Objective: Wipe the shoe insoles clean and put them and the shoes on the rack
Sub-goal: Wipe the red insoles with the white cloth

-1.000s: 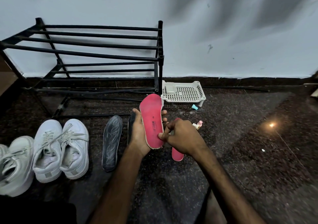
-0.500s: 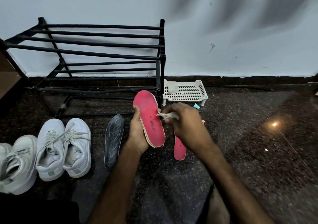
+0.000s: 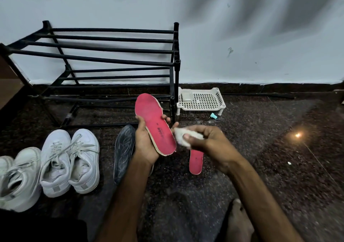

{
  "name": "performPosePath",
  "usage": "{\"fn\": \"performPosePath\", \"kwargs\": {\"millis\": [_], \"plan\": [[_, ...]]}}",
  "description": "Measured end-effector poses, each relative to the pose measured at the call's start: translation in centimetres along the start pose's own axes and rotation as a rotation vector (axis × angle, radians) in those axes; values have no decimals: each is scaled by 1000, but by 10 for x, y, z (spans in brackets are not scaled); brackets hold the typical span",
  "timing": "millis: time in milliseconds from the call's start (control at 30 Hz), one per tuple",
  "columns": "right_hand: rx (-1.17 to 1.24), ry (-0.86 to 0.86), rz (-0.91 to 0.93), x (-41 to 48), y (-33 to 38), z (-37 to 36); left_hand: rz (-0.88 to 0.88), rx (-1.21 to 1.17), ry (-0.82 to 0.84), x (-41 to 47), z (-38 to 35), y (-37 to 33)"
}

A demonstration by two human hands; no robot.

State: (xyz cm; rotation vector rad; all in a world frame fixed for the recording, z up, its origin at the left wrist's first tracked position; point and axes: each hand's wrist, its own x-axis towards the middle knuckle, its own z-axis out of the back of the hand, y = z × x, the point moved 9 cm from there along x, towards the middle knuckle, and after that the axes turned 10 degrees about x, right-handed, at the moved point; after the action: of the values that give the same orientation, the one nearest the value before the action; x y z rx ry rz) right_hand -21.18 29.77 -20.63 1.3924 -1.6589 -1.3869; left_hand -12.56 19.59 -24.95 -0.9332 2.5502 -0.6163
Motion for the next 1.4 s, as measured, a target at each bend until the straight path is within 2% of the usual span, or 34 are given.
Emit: {"fn": "performPosePath", "kwargs": {"millis": [67,133,300,400,500,567,667,767,867,933,1033,1100,1167,1233,1300,1333,1400], "plan": [[153,-137,30,2,7,19,-25,9,5,-2,-1,-1],[133,-195,65,3,11,23,-27,28,13,-4,-3,0],[109,-237,104,2,11,16,-2,39,52,-7,-11,1],[122,-238,78,4,8,17,42,48,-6,-6,-3,5],[88,-261,103,4,11,25,107,199,-87,-7,8,17],[-83,-288,185,5,22,33,117,346,-109,-9,13,22],[-456,-333,315,4,39,31,138,552,-73,-13,10,26],[-706,-374,427,4,47,12,132,714,-28,-13,3,30],[-950,-429,445,8,38,-2,80,784,-17,-13,-3,36],[-1003,-468,389,9,26,-7,49,812,16,-12,-9,41],[-953,-529,342,4,17,-10,-18,875,34,-13,-13,46],[-831,-521,341,3,13,-13,-59,880,45,-11,-14,45],[-604,-471,314,6,7,-11,-62,844,58,-8,-14,43],[-267,-389,232,13,-5,-6,-36,788,63,-6,-10,43],[21,-390,174,17,-11,10,8,729,19,-6,-3,42],[53,-427,190,18,-9,22,28,708,7,-7,-1,43],[-181,-525,288,15,7,36,53,712,17,-8,-4,49]]}}
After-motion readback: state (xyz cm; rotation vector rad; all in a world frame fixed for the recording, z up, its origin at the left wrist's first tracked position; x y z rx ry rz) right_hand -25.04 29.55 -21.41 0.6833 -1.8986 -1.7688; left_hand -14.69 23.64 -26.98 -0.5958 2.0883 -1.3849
